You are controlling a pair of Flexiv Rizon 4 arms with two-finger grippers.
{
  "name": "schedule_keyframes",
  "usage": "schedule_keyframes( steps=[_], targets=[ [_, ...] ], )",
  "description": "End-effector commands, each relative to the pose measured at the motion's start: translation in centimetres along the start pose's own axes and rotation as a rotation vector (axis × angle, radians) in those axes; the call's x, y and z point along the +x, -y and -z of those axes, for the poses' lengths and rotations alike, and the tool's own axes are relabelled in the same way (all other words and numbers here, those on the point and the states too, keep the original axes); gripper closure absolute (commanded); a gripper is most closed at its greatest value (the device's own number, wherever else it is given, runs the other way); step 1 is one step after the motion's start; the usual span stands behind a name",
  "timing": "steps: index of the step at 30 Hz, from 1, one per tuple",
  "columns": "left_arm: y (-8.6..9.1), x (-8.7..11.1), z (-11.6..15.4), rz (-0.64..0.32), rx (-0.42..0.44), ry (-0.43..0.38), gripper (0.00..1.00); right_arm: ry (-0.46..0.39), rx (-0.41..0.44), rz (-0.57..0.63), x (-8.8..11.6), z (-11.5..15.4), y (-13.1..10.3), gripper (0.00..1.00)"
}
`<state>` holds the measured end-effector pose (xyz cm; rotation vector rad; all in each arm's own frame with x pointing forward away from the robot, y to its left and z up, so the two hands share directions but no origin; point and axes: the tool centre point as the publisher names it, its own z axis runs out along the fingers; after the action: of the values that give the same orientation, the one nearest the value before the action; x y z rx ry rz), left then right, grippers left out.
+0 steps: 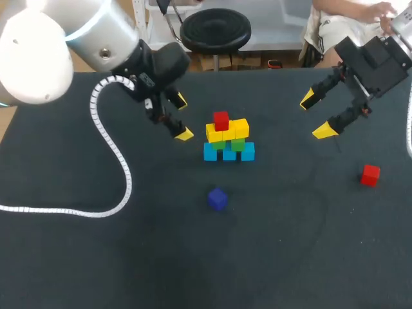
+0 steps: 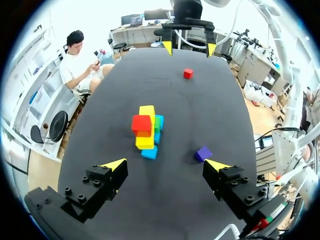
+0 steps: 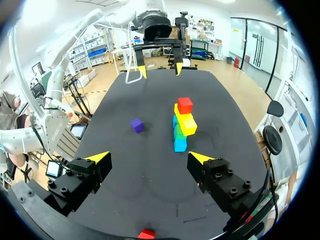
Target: Place the blue cubes, place green cubes on the blue cubes, place the yellow cubes on the green cubes, then place the red cubes on the yellow cubes, and place purple cube on the red cubes.
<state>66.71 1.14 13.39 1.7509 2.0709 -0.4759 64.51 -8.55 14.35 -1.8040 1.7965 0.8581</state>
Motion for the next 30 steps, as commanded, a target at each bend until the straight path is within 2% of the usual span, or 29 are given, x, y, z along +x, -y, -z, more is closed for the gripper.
schedule_keyframes(
  steps=[1, 8, 14, 17, 28, 30],
  targets=[
    [-0.7, 1.9, 1.0, -0.016, 0.000, 0.069, 0.00, 0.001, 0.000, 0.001, 0.0, 0.0, 0.0, 0.00],
    [-2.5, 3.3, 0.8, 0.011, 0.025, 0.107, 0.00, 0.001, 0.000, 0.001, 0.0, 0.0, 0.0, 0.00],
    [-3.4, 2.9, 1.1, 0.004, 0.011, 0.113, 0.00, 0.001, 0.000, 0.001, 0.0, 0.0, 0.0, 0.00],
    [-3.5, 2.7, 1.3, 0.021, 0.036, 0.108, 0.00, 0.001, 0.000, 0.001, 0.0, 0.0, 0.0, 0.00],
    [-3.5, 2.7, 1.3, 0.021, 0.036, 0.108, 0.00, 0.001, 0.000, 0.001, 0.0, 0.0, 0.0, 0.00],
    [-3.5, 2.7, 1.3, 0.021, 0.036, 0.108, 0.00, -0.056, 0.009, 0.037, -0.7, -0.2, -0.3, 0.00]
  ],
)
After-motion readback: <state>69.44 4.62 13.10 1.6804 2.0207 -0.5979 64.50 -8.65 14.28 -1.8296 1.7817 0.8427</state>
